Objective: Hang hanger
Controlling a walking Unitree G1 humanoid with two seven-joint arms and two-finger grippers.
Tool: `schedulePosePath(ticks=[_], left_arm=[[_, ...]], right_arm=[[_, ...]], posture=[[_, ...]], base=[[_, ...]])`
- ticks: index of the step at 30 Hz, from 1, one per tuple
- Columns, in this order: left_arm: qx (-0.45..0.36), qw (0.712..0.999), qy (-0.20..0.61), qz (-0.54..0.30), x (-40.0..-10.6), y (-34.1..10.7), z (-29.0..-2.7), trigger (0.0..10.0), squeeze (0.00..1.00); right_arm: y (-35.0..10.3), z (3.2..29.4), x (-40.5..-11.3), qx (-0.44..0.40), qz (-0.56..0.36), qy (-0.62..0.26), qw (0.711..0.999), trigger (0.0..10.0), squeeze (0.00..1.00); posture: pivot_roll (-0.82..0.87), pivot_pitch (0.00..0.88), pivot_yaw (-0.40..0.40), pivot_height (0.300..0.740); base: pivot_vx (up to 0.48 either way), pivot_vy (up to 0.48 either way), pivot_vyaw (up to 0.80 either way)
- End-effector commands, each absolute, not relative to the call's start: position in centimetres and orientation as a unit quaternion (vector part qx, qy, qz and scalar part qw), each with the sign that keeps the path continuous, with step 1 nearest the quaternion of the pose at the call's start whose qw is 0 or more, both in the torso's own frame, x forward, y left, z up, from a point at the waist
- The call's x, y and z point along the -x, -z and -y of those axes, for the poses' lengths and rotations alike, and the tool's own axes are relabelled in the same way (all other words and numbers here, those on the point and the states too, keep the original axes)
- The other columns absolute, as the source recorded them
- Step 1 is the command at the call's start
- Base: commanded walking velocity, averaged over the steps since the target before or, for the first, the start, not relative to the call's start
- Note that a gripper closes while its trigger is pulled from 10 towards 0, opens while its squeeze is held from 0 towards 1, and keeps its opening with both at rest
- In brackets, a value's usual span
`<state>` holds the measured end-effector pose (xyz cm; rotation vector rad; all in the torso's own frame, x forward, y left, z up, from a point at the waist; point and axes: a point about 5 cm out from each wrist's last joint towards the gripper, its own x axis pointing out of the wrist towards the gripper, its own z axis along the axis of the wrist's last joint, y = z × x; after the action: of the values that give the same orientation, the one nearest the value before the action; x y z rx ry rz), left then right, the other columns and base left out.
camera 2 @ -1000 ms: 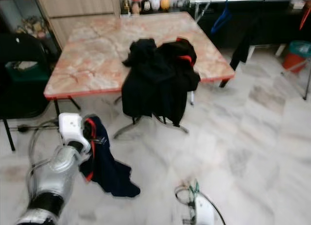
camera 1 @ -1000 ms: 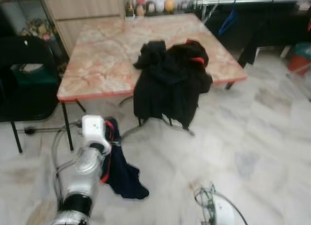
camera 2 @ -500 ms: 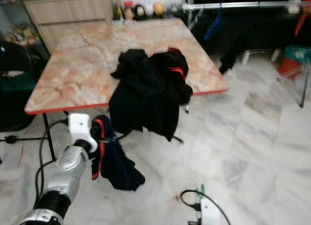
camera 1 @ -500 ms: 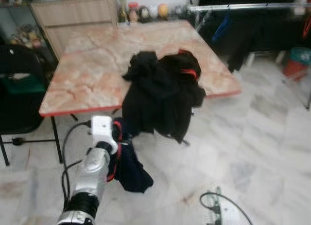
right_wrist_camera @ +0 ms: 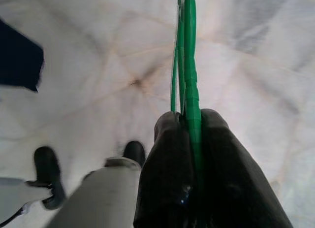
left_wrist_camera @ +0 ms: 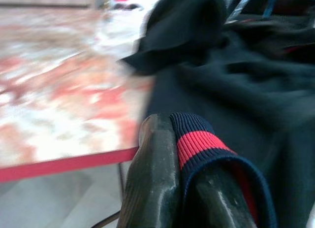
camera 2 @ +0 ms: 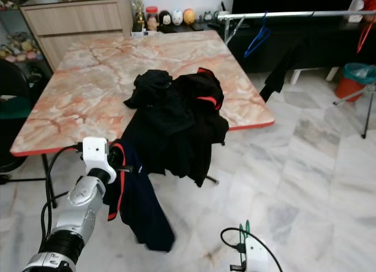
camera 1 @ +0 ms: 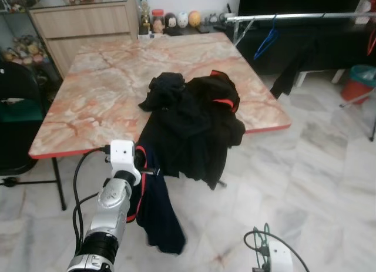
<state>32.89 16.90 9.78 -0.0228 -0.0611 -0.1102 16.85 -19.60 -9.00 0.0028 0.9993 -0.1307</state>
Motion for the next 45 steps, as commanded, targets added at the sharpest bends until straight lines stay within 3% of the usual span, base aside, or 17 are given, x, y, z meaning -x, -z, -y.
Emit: schedulePosePath(ticks=[1, 8, 24, 35, 45], left_arm=[[0.017, 0.998, 0.041, 0.051, -32.9, -10.6, -17.5, 10.0, 0.00], [0.033, 0.996, 0.011, 0.088, -31.9, -12.2, -19.5, 10.0, 0.00], [-0.060, 0.993, 0.014, 0.101, -26.2, -16.0, -26.5, 10.0, 0.00], [-0.024, 0.991, -0.003, 0.134, -27.0, -18.3, -24.6, 10.0, 0.00], [-0.027, 0.989, -0.008, 0.142, -27.4, -19.7, -25.1, 10.0, 0.00]], right_arm=[[9.2, 19.0, -16.7, -0.006, -0.483, 0.055, 0.874, 10.0, 0.00], [9.2, 19.0, -16.6, -0.005, -0.483, 0.055, 0.874, 10.0, 0.00], [9.2, 19.3, -16.4, 0.002, -0.485, 0.050, 0.873, 10.0, 0.00], [9.2, 19.3, -16.5, 0.002, -0.483, 0.048, 0.874, 10.0, 0.00], [9.2, 19.4, -16.5, 0.002, -0.484, 0.047, 0.874, 10.0, 0.00]], posture=[[-0.12, 0.000, -0.012, 0.740], [-0.12, 0.000, -0.012, 0.740], [-0.09, 0.000, -0.025, 0.740], [-0.09, 0.000, -0.024, 0.740], [-0.08, 0.000, -0.019, 0.740]], base=[[0.000, 0.000, 0.00], [0.000, 0.000, 0.00], [0.000, 0.000, 0.00], [0.000, 0.000, 0.00], [0.128, 0.000, 0.00]])
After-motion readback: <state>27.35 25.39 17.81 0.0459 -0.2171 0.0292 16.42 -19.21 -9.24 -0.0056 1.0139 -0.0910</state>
